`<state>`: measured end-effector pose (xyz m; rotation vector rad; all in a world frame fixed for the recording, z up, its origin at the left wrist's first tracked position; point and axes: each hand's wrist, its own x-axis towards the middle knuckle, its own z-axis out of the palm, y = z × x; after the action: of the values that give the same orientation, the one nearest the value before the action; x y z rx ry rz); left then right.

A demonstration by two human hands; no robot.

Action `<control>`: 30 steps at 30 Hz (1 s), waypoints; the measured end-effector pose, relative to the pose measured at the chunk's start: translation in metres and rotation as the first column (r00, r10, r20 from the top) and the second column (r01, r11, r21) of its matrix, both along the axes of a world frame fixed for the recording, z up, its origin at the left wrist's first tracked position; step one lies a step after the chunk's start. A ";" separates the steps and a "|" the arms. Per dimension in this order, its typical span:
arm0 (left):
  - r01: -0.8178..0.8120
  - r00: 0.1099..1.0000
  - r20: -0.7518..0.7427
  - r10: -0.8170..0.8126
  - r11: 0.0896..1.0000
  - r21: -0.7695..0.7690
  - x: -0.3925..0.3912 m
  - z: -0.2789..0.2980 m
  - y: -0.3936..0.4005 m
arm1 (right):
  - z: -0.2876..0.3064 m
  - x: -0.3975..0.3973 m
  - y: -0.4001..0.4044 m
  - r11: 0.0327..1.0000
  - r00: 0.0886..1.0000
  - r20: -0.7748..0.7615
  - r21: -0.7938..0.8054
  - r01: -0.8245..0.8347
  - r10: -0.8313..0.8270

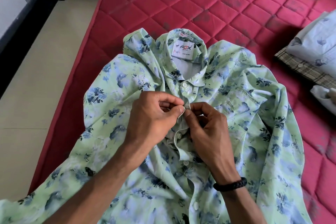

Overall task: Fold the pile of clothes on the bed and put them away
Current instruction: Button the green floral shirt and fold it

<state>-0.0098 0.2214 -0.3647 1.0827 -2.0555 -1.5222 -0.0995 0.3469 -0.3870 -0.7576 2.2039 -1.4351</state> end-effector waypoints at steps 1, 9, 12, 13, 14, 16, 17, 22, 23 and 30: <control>-0.009 1.000 -0.004 0.009 1.000 -0.009 0.000 -0.001 0.001 | 0.000 0.000 0.000 1.000 1.000 -0.008 -0.002 0.007 -0.007; -0.048 0.998 0.031 0.056 0.974 -0.223 -0.002 -0.002 0.010 | 0.006 -0.001 0.001 1.000 0.998 0.066 0.002 0.018 -0.018; 0.028 0.996 0.083 0.020 0.842 -0.538 -0.002 -0.003 0.017 | 0.008 0.005 0.000 1.000 1.000 0.006 0.010 0.025 -0.025; 0.061 0.994 0.110 0.010 0.782 -0.621 -0.002 -0.004 0.019 | 0.008 0.009 0.000 0.999 0.999 -0.030 0.011 0.037 -0.037; 0.081 0.992 0.130 0.009 0.734 -0.674 -0.002 -0.004 0.020 | 0.008 0.013 -0.001 0.998 0.996 -0.065 0.012 0.054 -0.053; 0.099 0.989 0.149 0.017 0.678 -0.729 -0.003 -0.004 0.020 | 0.007 0.019 -0.003 0.996 0.984 -0.155 0.025 0.090 -0.085; 0.101 0.988 0.154 0.021 0.668 -0.738 -0.003 -0.003 0.020 | 0.006 0.021 -0.003 0.994 0.973 -0.212 0.037 0.106 -0.096; 0.041 0.994 0.106 0.014 0.868 -0.495 0.000 0.007 0.016 | 0.000 0.021 -0.006 0.990 0.929 -0.364 0.093 0.110 -0.069; 0.023 0.995 0.097 0.018 0.915 -0.403 0.001 0.007 0.014 | -0.001 0.020 -0.006 0.991 0.928 -0.368 0.092 0.098 -0.058; -0.061 0.998 -0.018 0.061 0.998 0.032 0.001 -0.001 0.003 | 0.003 0.014 -0.004 0.997 0.976 -0.208 0.040 0.067 -0.057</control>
<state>-0.0088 0.2244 -0.3658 1.1281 -1.9742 -1.5338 -0.0852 0.3431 -0.3837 -0.8634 2.4282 -1.3839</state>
